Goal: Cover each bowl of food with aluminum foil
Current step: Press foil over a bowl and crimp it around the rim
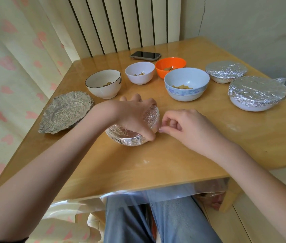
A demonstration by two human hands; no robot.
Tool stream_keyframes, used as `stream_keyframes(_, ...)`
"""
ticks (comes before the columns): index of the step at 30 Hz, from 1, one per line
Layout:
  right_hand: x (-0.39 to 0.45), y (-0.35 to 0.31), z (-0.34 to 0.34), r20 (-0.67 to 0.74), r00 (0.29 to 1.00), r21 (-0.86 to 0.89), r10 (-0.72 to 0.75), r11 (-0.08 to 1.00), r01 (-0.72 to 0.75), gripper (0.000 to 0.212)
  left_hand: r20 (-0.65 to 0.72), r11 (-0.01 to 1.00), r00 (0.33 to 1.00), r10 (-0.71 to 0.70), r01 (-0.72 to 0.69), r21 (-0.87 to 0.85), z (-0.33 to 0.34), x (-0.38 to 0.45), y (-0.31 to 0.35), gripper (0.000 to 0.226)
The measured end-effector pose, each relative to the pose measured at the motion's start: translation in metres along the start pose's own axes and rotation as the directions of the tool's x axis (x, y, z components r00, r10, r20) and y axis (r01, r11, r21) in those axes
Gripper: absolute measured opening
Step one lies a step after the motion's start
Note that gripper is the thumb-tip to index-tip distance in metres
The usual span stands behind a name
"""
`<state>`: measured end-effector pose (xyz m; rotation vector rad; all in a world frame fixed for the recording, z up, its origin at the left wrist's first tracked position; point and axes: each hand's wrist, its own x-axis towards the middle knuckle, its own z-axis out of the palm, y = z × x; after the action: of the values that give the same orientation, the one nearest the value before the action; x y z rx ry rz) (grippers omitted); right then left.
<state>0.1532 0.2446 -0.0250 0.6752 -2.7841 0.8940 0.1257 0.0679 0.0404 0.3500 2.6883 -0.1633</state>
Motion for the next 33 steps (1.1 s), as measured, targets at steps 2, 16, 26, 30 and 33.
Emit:
stream_keyframes(2, -0.009, 0.001, 0.002, 0.057, 0.998, -0.046, 0.014, 0.999, -0.011, 0.02, 0.024, 0.998, 0.998, -0.053, 0.054, -0.026, 0.001, -0.002, 0.005, 0.116)
stream_keyframes(16, -0.013, -0.028, 0.006, -0.09, 0.996, -0.15, -0.023, 0.989, 0.009, 0.038, -0.01, 0.978, 0.978, 0.207, -0.207, -0.016, 0.006, -0.001, -0.014, 0.105)
stream_keyframes(26, 0.006, -0.009, 0.002, 0.004, 0.993, 0.09, -0.117, 0.989, 0.116, 0.028, 0.007, 0.983, 0.983, 0.182, -0.182, -0.031, 0.006, -0.005, -0.012, 0.102)
stream_keyframes(30, 0.017, -0.008, -0.004, 0.071, 0.984, 0.114, -0.162, 0.982, 0.154, 0.024, 0.001, 0.982, 0.982, 0.187, -0.187, -0.039, 0.007, -0.005, -0.012, 0.102)
stream_keyframes(33, 0.025, -0.011, -0.013, 0.096, 0.989, -0.019, -0.117, 0.993, 0.119, 0.03, -0.009, 0.981, 0.982, 0.188, -0.188, -0.055, 0.007, -0.006, -0.011, 0.102)
